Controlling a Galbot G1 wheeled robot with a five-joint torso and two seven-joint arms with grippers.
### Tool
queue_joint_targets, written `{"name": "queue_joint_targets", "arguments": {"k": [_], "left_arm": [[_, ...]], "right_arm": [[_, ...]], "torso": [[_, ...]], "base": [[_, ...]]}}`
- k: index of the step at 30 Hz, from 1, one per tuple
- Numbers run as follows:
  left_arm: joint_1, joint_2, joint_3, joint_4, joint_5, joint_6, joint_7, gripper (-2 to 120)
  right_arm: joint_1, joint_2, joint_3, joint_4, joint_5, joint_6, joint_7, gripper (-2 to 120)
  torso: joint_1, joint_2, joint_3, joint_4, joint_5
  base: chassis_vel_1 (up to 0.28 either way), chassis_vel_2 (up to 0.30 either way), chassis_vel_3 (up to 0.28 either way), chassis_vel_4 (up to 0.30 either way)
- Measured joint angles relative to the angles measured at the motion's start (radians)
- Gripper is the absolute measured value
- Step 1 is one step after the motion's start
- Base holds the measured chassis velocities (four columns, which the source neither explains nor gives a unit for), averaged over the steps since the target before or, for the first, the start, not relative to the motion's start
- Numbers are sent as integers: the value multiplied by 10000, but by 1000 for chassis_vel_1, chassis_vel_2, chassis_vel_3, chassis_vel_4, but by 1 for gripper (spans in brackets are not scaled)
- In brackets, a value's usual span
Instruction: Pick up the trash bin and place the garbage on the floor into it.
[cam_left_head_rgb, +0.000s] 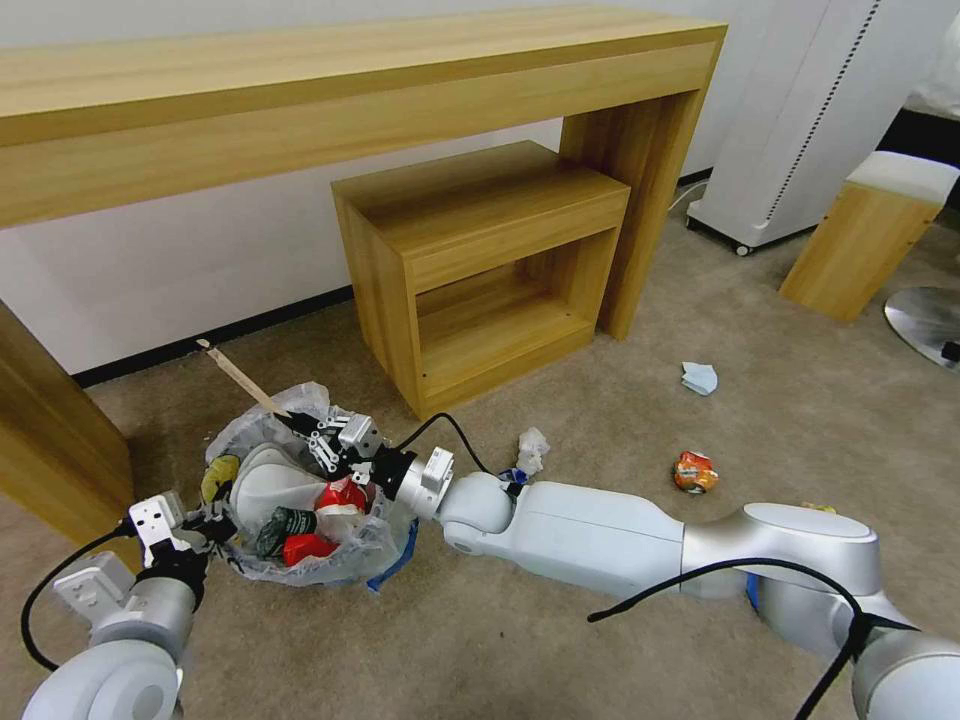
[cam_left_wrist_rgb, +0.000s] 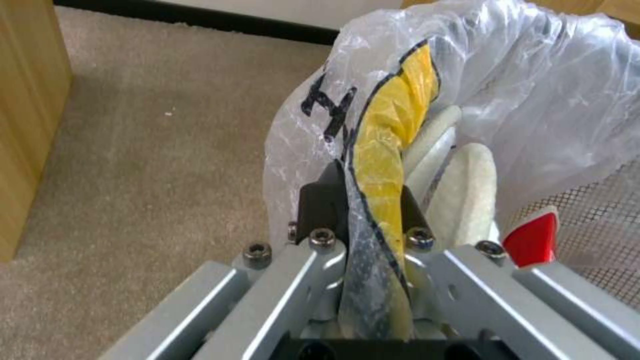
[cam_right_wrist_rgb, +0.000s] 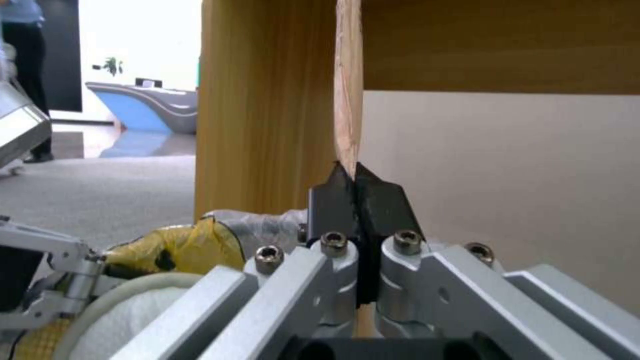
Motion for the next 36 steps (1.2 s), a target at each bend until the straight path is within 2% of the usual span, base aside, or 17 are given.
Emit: {"name": "queue_joint_targets", "arguments": {"k": [5,8,10,12,15,22,30,34,36], "left_arm": [[-15,29,-1,23,-26,6,-6,3],[-26,29,1,43,-28,11,-11,3],[-51,2,23,67,-26,12,-13,3],[-65,-9,39,92,-25,13,-14,3],[-87,-13,47,122,-23,14,-14,3],[-168,39,34,177,-72,14,-15,3],[-204,65,28,272,-96,17,-28,3],[-191,104,17,325,-78,17,-28,3],[-187,136,3,366,-67,17,-23,3]], "right_arm": [[-95,-40,47,-202,-284,96,-99,2],[-109,-44,54,-293,-369,120,-106,7],[-117,-7,65,-407,-440,171,-107,17],[-118,23,70,-460,-450,176,-108,18],[-128,76,71,-540,-485,205,-122,15],[-124,73,119,-485,-497,212,-151,18],[-106,-24,400,-296,-464,209,-110,12],[-213,-290,981,232,-207,-119,360,15],[-319,-504,1413,561,-4,-354,672,22]], "torso": [[0,0,0,-1,0],[0,0,0,0,0],[0,0,0,-1,0],[0,0,0,0,0],[0,0,0,0,0],[0,0,0,0,0],[0,0,0,1,0],[0,0,1,0,0],[-1,0,1,0,1]], "base": [[0,0,0,0],[0,0,0,0],[0,0,0,0],[0,0,0,0],[0,0,0,0],[0,0,0,0],[0,0,0,0],[0,0,0,0],[0,0,0,0]]}}
